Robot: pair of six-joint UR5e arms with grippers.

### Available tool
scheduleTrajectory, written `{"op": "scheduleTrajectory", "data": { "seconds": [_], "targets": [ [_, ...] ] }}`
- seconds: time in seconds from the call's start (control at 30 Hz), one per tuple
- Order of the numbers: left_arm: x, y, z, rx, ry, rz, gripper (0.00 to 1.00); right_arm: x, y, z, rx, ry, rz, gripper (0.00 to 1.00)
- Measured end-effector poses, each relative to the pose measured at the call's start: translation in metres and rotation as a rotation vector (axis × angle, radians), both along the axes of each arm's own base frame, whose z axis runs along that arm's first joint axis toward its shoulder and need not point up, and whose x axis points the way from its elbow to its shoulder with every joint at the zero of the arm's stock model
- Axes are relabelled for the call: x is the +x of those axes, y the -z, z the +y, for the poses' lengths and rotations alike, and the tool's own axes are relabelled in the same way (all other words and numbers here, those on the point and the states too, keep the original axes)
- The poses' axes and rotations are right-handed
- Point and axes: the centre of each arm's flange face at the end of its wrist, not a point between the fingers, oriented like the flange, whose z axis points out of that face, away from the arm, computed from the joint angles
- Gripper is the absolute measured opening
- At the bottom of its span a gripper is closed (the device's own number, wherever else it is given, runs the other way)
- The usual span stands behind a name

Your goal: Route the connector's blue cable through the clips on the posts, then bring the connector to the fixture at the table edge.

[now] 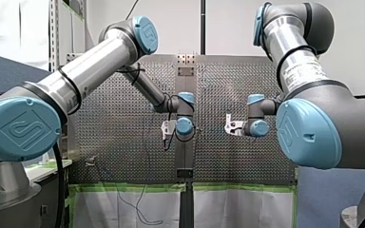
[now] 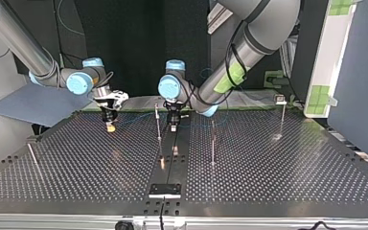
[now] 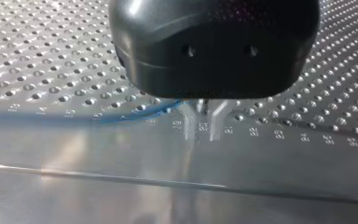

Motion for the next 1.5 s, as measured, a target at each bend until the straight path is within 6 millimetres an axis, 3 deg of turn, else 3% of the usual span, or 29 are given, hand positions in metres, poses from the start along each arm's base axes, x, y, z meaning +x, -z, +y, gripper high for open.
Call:
{"op": "scheduleTrajectory", "data": {
  "seconds": [0.03, 0.37, 0.4, 0.43, 0.47, 0.5, 0.87, 1.03, 1.33, 1.5],
  "targets": [
    [0.000, 0.000, 0.000, 0.001, -0.001, 0.000, 0.74, 0.000, 0.000, 0.000, 0.001, 0.000, 0.001, 0.00],
    [-0.007, 0.002, 0.002, 0.064, -0.034, 0.023, 0.74, 0.002, 0.002, 0.003, 0.011, -0.005, 0.007, 0.00],
    [-0.007, 0.002, 0.002, 0.070, -0.028, 0.027, 0.77, 0.003, 0.002, 0.003, 0.011, -0.005, 0.007, 0.00],
    [-0.007, 0.002, 0.002, 0.075, -0.022, 0.030, 0.87, 0.003, 0.002, 0.003, 0.012, -0.006, 0.008, 0.00],
    [-0.007, 0.003, 0.002, 0.079, -0.016, 0.034, 0.87, 0.003, 0.002, 0.004, 0.012, -0.006, 0.008, 0.00],
    [-0.008, 0.003, 0.002, 0.085, -0.007, 0.039, 1.00, 0.003, 0.002, 0.004, 0.013, -0.006, 0.009, 0.00],
    [-0.014, 0.007, 0.004, 0.162, 0.017, 0.092, 1.00, 0.004, 0.003, 0.006, 0.026, -0.009, 0.013, 0.00],
    [-0.022, 0.000, 0.007, 0.185, -0.009, 0.113, 1.00, 0.006, 0.004, 0.008, 0.032, -0.011, 0.014, 0.00],
    [-0.054, -0.022, 0.001, 0.206, 0.046, 0.134, 1.00, 0.006, 0.005, 0.009, 0.041, -0.012, 0.017, 0.00],
    [-0.074, -0.019, -0.005, 0.220, 0.099, 0.154, 1.00, 0.007, 0.005, 0.010, 0.044, -0.014, 0.018, 0.00]
  ]
}}
